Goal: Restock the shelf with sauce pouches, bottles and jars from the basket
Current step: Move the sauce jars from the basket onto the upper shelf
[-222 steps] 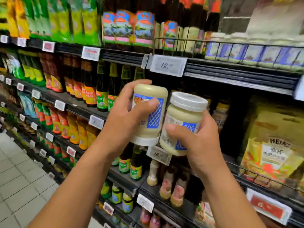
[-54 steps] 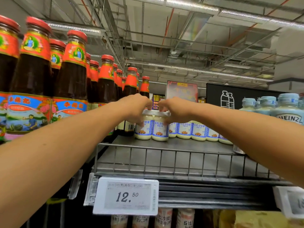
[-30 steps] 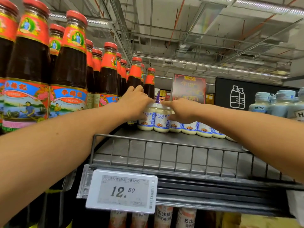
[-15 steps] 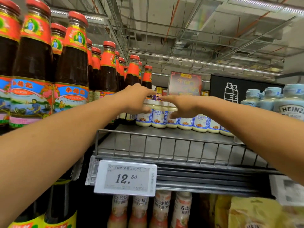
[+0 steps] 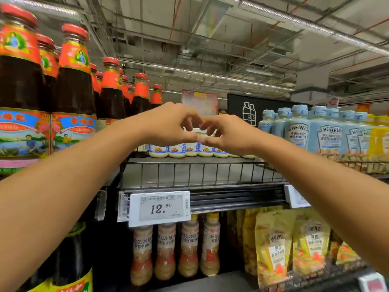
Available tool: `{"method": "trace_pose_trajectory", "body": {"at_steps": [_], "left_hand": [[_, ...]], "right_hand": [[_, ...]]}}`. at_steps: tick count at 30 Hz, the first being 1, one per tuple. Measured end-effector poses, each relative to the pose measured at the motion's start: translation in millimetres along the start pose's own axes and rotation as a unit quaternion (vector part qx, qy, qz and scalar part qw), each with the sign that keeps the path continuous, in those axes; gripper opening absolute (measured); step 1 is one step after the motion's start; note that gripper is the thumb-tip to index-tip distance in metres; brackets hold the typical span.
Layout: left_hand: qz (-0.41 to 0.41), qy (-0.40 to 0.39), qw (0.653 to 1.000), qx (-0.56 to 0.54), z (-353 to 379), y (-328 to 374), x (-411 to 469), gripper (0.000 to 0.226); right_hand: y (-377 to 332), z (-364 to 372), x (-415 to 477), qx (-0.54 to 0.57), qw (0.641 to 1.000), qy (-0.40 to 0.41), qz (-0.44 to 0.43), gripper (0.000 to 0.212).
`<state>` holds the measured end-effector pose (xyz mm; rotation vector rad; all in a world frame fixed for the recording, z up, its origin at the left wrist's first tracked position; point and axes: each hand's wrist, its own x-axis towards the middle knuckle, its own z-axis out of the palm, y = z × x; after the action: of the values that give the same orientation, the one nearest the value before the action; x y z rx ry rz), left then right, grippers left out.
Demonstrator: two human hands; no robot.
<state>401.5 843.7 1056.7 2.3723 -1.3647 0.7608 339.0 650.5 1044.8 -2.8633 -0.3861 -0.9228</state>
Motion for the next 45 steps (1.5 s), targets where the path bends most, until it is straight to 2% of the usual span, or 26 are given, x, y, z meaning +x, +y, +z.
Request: {"method": "trace_pose_trajectory", "body": {"at_steps": [3, 6, 14, 19, 26, 29, 35, 39, 45], "left_hand": [[0.034, 0.031, 0.998, -0.037, 2, 22, -10, 0.032], [0.064, 0.062, 0.993, -0.074, 10, 50, -18, 0.027], [0.140, 0.092, 0.961, -0.218, 52, 129, -37, 0.034], [0.178, 0.079, 0.919, -0.342, 99, 181, -32, 0.027], [0.189, -0.018, 0.858, -0.477, 195, 283, -15, 0.024], [0.192, -0.065, 0.818, -0.539, 234, 334, -13, 0.025], [0.171, -0.171, 0.747, -0.620, 292, 433, -12, 0.019], [0.171, -0.199, 0.698, -0.667, 313, 496, -13, 0.020], [0.178, -0.242, 0.648, -0.700, 349, 566, -4, 0.022]], "right_hand": [[-8, -6, -33, 0.049, 0.994, 0.098, 0.026, 0.018], [-12, -13, -69, 0.082, 0.984, 0.147, 0.055, 0.009], [-11, -37, -176, 0.110, 0.966, 0.210, 0.104, 0.003], [1, -43, -248, 0.098, 0.954, 0.238, 0.152, 0.002], [41, -53, -364, 0.100, 0.921, 0.267, 0.266, 0.004], [59, -60, -419, 0.105, 0.899, 0.282, 0.319, 0.010], [86, -85, -513, 0.106, 0.848, 0.322, 0.407, 0.007], [96, -103, -562, 0.086, 0.824, 0.322, 0.459, 0.012], [120, -121, -614, 0.073, 0.787, 0.335, 0.512, 0.008]]}}
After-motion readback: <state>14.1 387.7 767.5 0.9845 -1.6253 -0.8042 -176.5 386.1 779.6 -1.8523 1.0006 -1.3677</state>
